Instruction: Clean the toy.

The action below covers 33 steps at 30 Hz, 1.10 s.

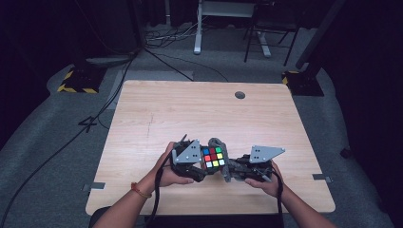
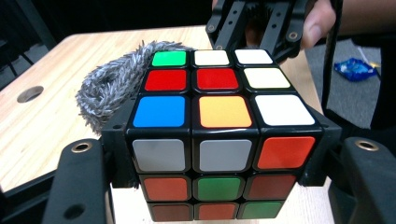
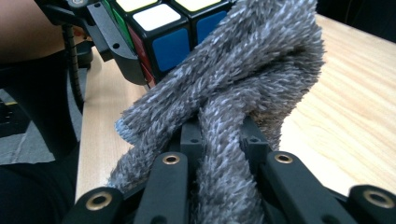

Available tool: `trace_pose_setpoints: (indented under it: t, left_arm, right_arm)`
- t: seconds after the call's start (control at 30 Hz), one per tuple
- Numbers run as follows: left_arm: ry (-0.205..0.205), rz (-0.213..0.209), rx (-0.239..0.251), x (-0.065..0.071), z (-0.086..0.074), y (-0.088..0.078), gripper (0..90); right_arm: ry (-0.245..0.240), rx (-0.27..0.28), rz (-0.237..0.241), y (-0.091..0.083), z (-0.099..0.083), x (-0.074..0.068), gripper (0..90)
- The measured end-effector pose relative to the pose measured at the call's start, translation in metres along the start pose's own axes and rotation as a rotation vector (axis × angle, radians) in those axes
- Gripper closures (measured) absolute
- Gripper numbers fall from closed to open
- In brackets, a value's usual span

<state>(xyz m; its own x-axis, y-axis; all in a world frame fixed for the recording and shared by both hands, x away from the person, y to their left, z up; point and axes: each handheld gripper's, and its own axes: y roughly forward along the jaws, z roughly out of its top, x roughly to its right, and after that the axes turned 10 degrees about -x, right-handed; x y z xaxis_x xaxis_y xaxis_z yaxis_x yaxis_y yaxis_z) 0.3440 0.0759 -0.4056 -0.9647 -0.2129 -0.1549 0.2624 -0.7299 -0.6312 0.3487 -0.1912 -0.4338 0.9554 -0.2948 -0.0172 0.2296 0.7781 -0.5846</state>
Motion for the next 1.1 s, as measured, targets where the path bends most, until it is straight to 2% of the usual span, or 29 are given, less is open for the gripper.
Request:
trace_pose_setpoints:
  t: [0.07,0.1,0.17,0.2,0.3,0.4,0.47,0.57,0.7,0.8,0.87,0.93,0.97,1.1]
  left_arm:
    - [-0.003,-0.004,-0.015,-0.001,-0.001,0.003,33.1]
    - [-0.002,-0.002,-0.024,-0.001,-0.002,0.003,33.1]
    - [-0.003,-0.013,-0.035,-0.001,-0.003,0.006,33.1]
    - [-0.004,-0.017,-0.037,0.000,-0.003,0.008,33.1]
    - [0.005,-0.026,-0.038,0.002,-0.001,0.009,33.1]
    - [0.032,-0.001,-0.021,0.008,0.004,0.008,33.2]
    - [0.036,0.002,0.006,0.008,0.007,0.004,33.2]
    - [0.019,0.014,0.035,0.005,0.007,-0.003,33.2]
    - [-0.021,0.026,0.057,-0.003,0.002,-0.008,33.1]
    - [-0.028,0.039,0.032,-0.007,-0.002,-0.006,33.1]
    - [-0.035,0.011,0.029,-0.008,-0.004,-0.004,33.2]
    - [-0.016,0.000,0.004,-0.005,-0.004,0.001,33.2]
    - [-0.018,-0.010,0.008,-0.003,-0.003,0.003,33.1]
    - [0.018,-0.041,0.009,0.005,0.002,0.006,33.2]
  right_arm:
    - [-0.005,0.001,-0.004,-0.001,0.000,0.000,77.1]
    - [-0.015,0.017,-0.012,-0.004,0.000,-0.001,77.1]
    - [-0.004,0.075,-0.007,-0.011,0.003,0.000,77.1]
    - [-0.003,0.085,-0.009,-0.013,0.003,0.000,77.1]
    - [-0.008,0.088,-0.041,-0.015,0.004,-0.001,77.1]
    - [0.012,0.075,-0.061,-0.014,0.003,0.002,77.2]
    - [0.026,0.052,-0.050,-0.009,0.001,0.003,77.2]
    - [0.020,0.015,-0.026,-0.002,-0.003,0.002,77.2]
    - [0.002,0.019,0.007,0.001,-0.002,-0.001,77.0]
    - [-0.012,0.040,0.013,-0.003,0.000,-0.003,76.8]
    - [-0.017,0.061,0.014,-0.006,0.001,-0.004,76.8]
    - [-0.025,0.080,-0.007,-0.011,0.002,-0.004,76.8]
    - [-0.023,0.095,-0.012,-0.013,0.002,-0.004,76.9]
    - [-0.004,0.112,-0.046,-0.019,0.003,-0.001,76.9]
